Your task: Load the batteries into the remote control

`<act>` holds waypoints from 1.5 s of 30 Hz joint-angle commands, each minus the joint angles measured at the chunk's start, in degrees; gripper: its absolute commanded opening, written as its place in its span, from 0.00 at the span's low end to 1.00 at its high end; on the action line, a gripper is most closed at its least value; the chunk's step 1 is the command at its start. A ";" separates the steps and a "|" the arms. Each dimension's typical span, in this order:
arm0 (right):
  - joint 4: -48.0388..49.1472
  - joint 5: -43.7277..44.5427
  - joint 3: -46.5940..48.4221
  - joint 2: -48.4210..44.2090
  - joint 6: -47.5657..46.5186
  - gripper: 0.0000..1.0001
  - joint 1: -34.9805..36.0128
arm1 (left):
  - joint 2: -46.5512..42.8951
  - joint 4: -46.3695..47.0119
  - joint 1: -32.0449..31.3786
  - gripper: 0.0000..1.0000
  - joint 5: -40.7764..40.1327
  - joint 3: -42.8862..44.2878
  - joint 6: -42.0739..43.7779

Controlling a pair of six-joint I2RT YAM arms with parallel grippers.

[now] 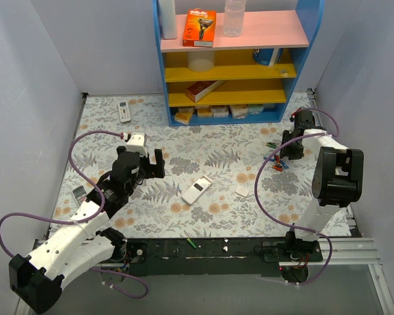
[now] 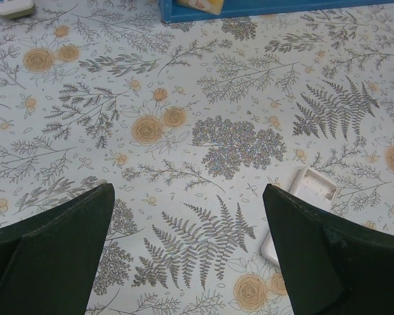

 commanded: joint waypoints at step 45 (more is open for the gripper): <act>-1.12 2.10 -2.82 -0.61 2.92 0.38 -2.71 | -1.06 0.75 0.38 0.98 1.01 -0.43 0.92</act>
